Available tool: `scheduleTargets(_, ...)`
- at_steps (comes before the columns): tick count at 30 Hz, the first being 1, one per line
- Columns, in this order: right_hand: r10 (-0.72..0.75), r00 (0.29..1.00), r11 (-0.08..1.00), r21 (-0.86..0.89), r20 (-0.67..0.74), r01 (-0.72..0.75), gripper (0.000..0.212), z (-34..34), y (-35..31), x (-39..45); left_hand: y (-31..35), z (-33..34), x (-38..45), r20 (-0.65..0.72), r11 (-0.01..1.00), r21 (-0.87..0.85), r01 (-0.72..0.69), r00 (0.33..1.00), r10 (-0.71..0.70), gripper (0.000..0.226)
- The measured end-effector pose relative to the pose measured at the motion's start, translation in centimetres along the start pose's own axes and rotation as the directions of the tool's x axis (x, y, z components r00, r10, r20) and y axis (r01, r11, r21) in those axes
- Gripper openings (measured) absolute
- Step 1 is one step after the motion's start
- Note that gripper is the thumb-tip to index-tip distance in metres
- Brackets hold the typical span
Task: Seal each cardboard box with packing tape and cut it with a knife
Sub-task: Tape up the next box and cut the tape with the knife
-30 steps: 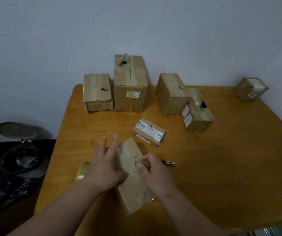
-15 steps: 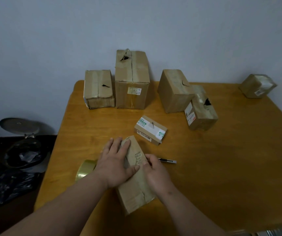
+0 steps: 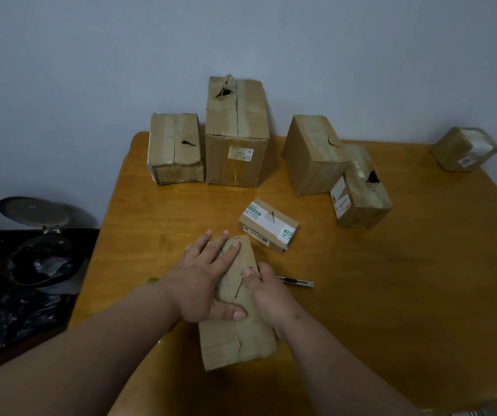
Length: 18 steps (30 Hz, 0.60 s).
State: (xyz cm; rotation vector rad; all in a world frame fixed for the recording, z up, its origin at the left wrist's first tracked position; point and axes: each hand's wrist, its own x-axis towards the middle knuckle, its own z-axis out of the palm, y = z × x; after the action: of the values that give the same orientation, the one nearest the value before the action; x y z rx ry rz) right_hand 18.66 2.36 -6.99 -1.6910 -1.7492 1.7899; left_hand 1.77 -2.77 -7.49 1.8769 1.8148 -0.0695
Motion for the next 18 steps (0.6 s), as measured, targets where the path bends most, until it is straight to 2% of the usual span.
scheduleTargets(3,0.088,0.996,0.994,0.059,0.000,-0.088,0.050,0.1,-0.2,0.3,-0.3,0.2,-0.2,-0.041,1.000,0.019,-0.002,0.999,0.003,0.123)
scheduleTargets(8,-0.007,0.996,0.986,-0.168,-0.091,-0.009,0.041,0.6,-1.0,1.2,1.0,1.6,-0.4,-0.167,0.990,-0.049,0.134,0.976,-0.140,0.126)
scheduleTargets(10,-0.035,0.994,0.976,-0.216,-0.106,0.012,0.036,0.2,-1.5,1.0,1.4,1.7,-0.6,-0.209,0.976,-0.141,0.165,0.959,-0.192,0.129)
scheduleTargets(12,-0.018,0.996,0.982,-0.191,-0.090,0.001,0.031,-0.1,-1.5,0.4,1.8,2.1,-1.5,-0.299,0.953,-0.246,0.178,0.921,-0.249,0.129)
scheduleTargets(15,0.038,0.996,0.987,-0.152,-0.083,-0.051,0.028,-0.2,-0.6,-0.7,2.3,3.7,-3.6,-0.432,0.922,-0.325,0.208,0.835,-0.341,0.115)
scheduleTargets(18,0.049,0.991,0.996,-0.064,-0.127,-0.058,0.039,0.2,-0.3,-1.2,2.8,5.2,-4.9,-0.349,0.874,-0.456,0.170,0.869,-0.351,0.116)
